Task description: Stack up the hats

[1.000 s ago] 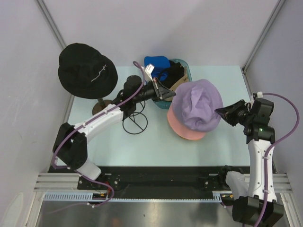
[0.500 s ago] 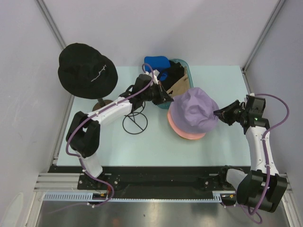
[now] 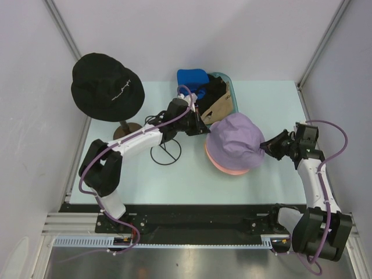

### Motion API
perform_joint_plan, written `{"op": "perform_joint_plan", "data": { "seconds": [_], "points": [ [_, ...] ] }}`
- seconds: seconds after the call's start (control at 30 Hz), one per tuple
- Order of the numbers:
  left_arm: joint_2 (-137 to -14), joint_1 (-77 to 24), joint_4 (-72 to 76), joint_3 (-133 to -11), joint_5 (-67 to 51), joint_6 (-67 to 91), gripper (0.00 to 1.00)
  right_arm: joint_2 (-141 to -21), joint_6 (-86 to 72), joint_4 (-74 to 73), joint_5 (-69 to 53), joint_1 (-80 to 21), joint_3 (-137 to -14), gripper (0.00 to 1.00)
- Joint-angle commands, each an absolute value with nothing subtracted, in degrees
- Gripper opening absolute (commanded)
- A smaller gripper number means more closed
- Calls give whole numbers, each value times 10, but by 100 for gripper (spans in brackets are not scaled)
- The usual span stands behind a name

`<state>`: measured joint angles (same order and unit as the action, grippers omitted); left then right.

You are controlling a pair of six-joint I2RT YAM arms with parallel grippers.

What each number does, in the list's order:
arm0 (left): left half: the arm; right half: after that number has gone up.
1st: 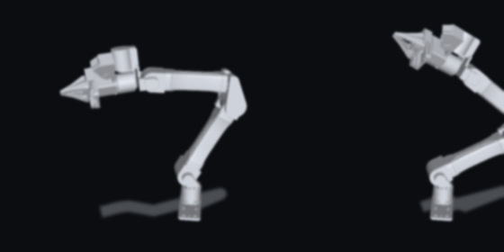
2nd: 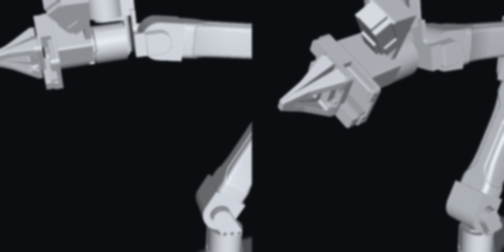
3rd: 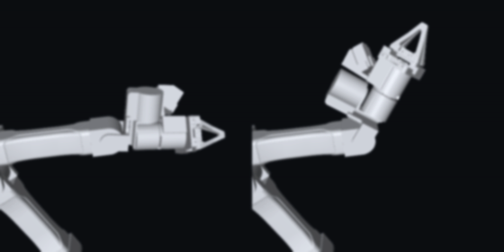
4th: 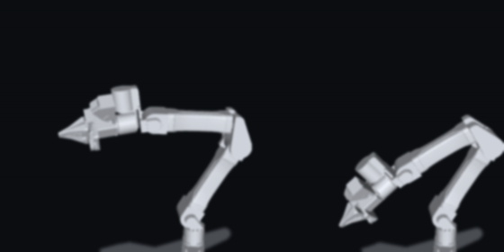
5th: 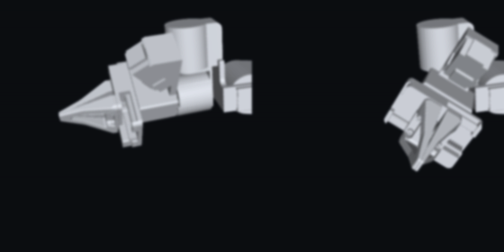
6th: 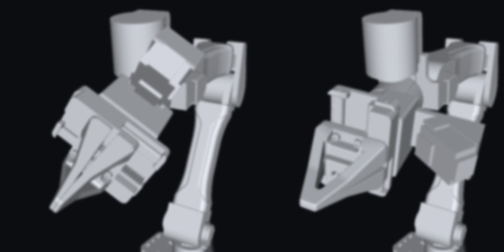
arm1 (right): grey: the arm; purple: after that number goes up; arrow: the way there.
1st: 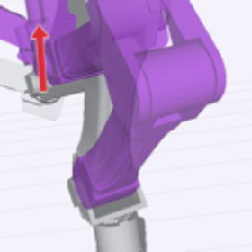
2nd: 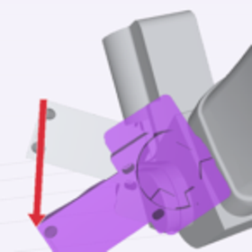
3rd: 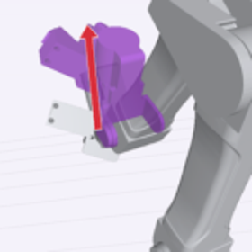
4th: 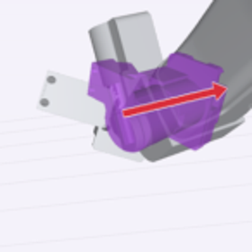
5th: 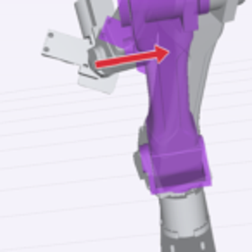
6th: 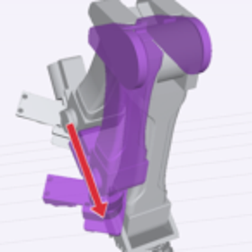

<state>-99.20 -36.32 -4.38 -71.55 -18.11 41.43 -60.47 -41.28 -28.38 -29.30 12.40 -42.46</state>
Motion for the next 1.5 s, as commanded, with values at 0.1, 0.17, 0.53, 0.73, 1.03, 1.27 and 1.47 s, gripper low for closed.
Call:
{"op": "perform_joint_plan", "data": {
  "seconds": [0.1,0.17,0.53,0.73,1.03,1.27,1.47],
  "points": [
    [-984,-380,-74,-719,-134,353,0,-636,-338,-363,-172,114,-397,0],
    [-994,-389,-73,-726,-134,346,0,-625,-335,-380,-156,119,-397,0],
    [-1059,-433,-74,-809,-166,348,0,-563,-337,-404,-187,158,-450,56],
    [-1054,-421,-80,-807,-155,342,0,-540,-323,-445,-162,161,-440,70],
    [-1056,-415,-83,-789,-153,333,0,-565,-350,-440,-145,121,-388,70],
    [-1058,-415,-91,-784,-146,315,0,-582,-384,-423,-99,51,-382,76],
    [-1050,-405,-101,-781,-116,285,0,-548,-380,-495,-42,61,-399,85]
  ]
}}
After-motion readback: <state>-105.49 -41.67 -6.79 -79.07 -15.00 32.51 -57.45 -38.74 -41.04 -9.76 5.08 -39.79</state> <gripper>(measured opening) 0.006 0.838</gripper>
